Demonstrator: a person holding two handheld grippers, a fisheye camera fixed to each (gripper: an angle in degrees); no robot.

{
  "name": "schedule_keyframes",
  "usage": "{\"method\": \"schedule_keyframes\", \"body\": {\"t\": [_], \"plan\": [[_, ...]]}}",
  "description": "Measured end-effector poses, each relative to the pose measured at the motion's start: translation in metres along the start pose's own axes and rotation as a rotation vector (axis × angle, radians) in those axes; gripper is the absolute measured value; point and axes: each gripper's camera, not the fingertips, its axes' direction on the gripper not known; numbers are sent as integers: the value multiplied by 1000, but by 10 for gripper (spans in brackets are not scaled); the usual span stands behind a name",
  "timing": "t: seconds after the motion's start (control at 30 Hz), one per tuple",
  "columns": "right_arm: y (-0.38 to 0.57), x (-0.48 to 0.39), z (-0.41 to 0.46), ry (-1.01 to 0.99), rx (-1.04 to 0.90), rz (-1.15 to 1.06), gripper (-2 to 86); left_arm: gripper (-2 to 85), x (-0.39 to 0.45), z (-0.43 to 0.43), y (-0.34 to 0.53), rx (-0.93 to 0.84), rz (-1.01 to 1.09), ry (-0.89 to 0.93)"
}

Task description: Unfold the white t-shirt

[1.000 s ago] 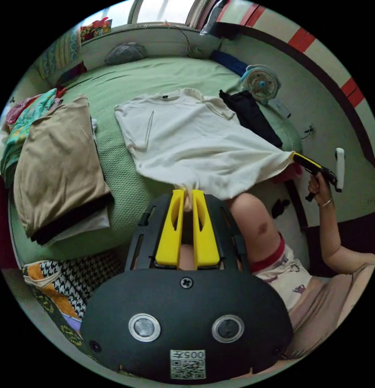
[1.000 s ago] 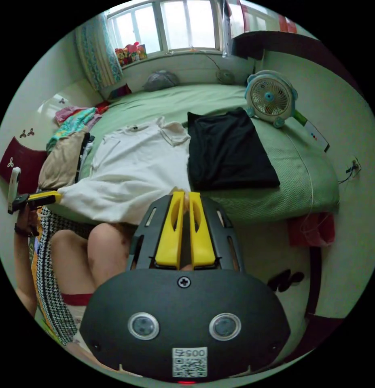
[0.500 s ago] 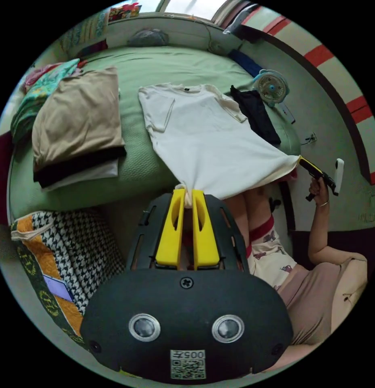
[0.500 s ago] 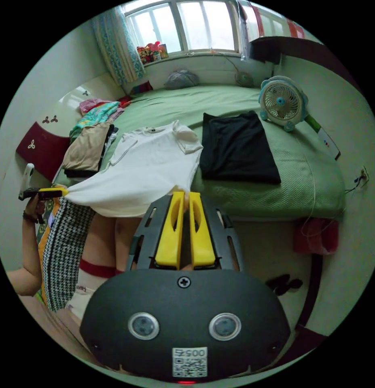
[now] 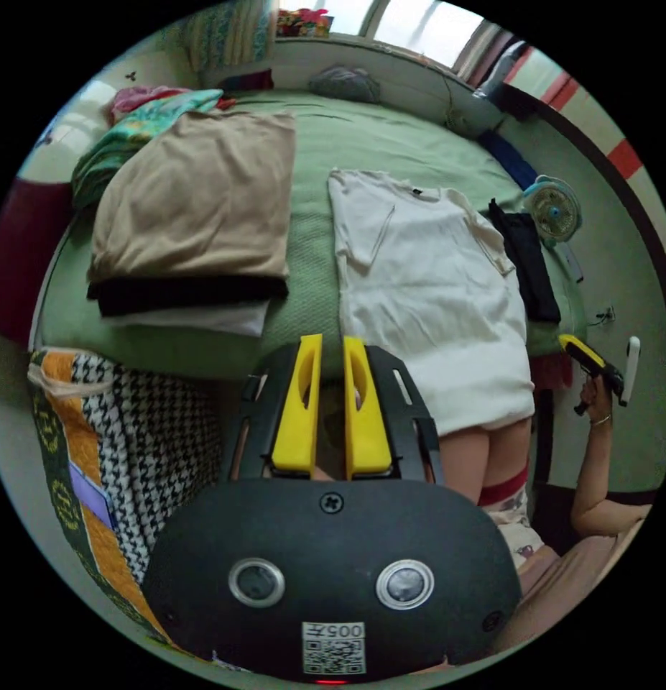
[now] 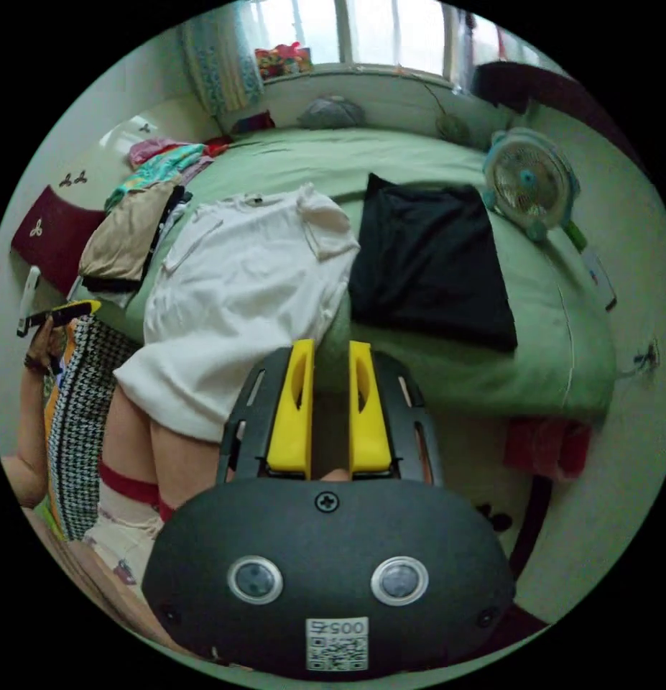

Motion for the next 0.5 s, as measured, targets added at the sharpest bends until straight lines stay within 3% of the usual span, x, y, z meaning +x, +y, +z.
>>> {"method": "schedule_keyframes", "body": {"t": [0.2, 0.5], "plan": [[-104, -56, 66, 59, 37, -168, 57, 97, 37, 33, -60, 27, 123, 15], [-234, -61, 167, 90, -123, -148, 50, 107, 49, 69, -118, 48, 171, -33]]}}
